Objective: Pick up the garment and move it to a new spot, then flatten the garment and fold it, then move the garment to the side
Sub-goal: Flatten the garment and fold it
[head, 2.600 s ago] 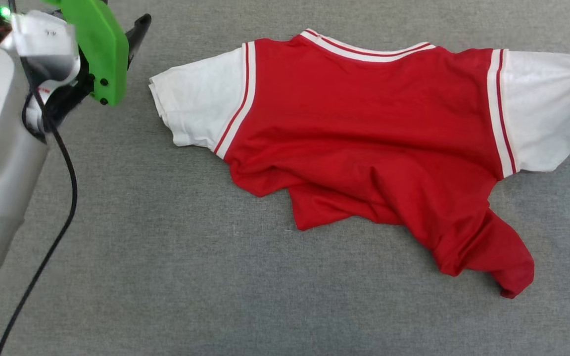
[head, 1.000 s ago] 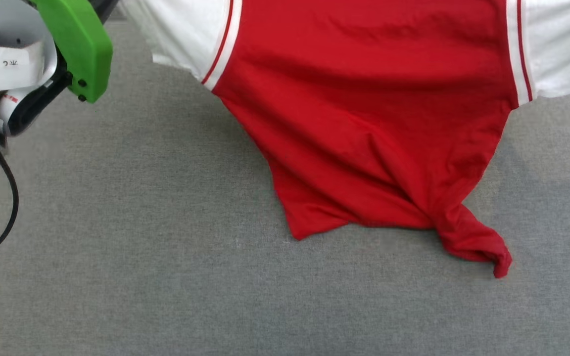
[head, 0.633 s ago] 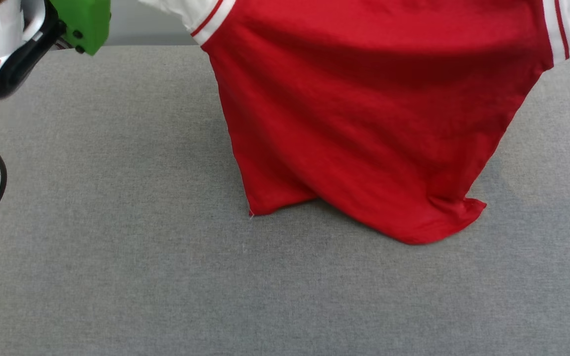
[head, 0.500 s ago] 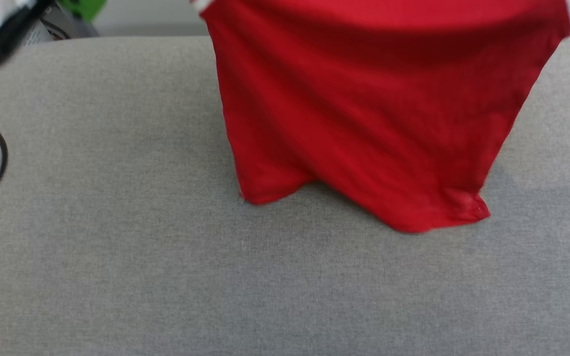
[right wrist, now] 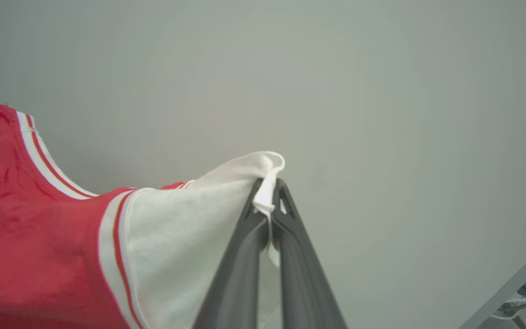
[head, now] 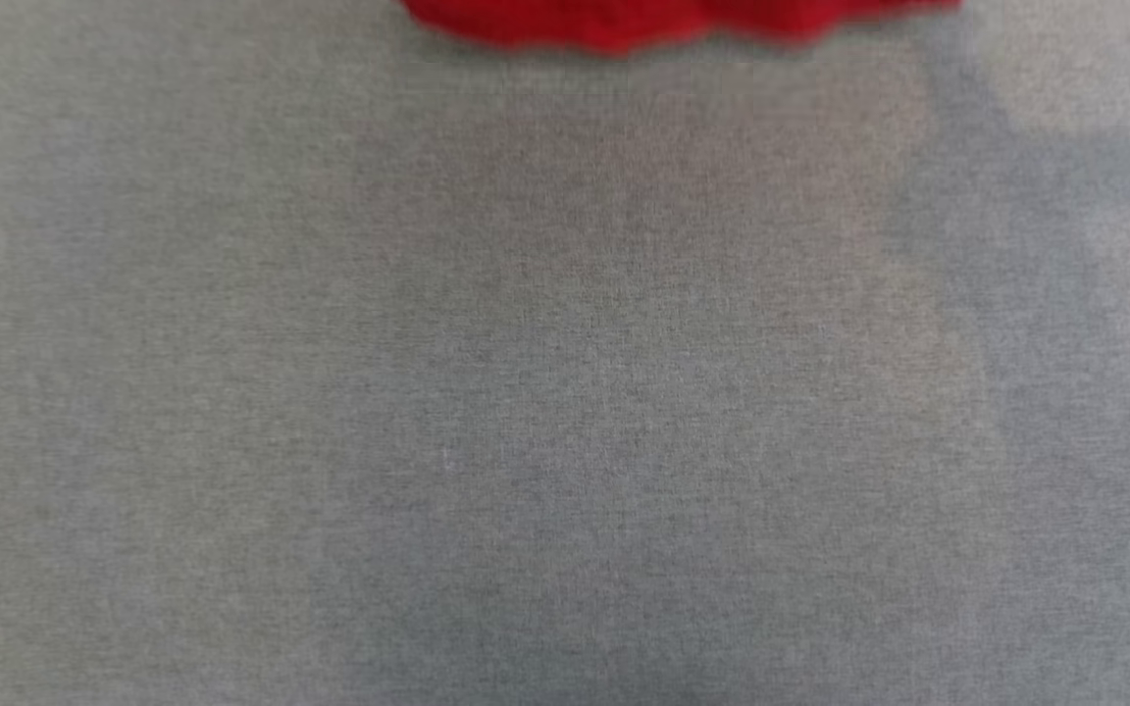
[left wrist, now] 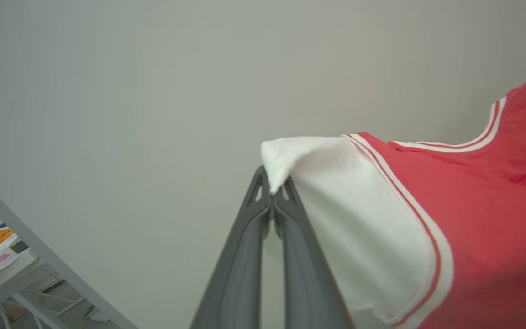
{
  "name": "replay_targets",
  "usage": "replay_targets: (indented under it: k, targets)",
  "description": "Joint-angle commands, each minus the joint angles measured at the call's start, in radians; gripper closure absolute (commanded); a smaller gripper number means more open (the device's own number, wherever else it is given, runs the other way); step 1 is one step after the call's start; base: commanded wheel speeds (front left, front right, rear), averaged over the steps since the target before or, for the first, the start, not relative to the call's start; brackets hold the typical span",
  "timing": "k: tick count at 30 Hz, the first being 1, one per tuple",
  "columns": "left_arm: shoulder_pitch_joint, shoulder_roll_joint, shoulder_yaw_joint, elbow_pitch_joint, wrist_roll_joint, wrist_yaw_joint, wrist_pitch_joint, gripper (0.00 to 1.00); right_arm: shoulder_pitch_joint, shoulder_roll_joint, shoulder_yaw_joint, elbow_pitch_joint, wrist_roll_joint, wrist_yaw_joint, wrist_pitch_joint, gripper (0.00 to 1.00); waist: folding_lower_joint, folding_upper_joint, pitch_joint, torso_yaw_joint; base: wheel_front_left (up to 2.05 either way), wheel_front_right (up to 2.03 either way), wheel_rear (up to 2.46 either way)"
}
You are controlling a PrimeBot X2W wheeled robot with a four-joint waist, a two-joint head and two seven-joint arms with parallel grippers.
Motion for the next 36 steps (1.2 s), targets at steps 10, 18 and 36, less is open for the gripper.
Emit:
replay_targets:
  k: [10, 18, 36]
  targets:
    - [-0.155, -0.084, -0.013, 0.225, 0.010, -0.029, -0.110, 1.00, -0.216, 0.081, 0.079, 0.239, -0.046, -0.001, -0.104, 1.00, -0.0001, 0.0000, 0.134, -0.014, 0.00, 0.00, 0.00]
    - [-0.074, -0.093, -0.055, 0.330, -0.040, -0.036, -0.186, 1.00, -0.166, 0.133, 0.186, 0.333, 0.019, -0.001, -0.185, 1.00, -0.0001, 0.0000, 0.156, -0.025, 0.00, 0.00, 0.00]
    - [0.483, -0.042, -0.098, 0.316, -0.232, -0.027, -0.379, 1.00, 0.307, 0.172, 0.415, 0.333, 0.285, -0.001, -0.348, 1.00, -0.0001, 0.0000, -0.038, -0.020, 0.00, 0.00, 0.00]
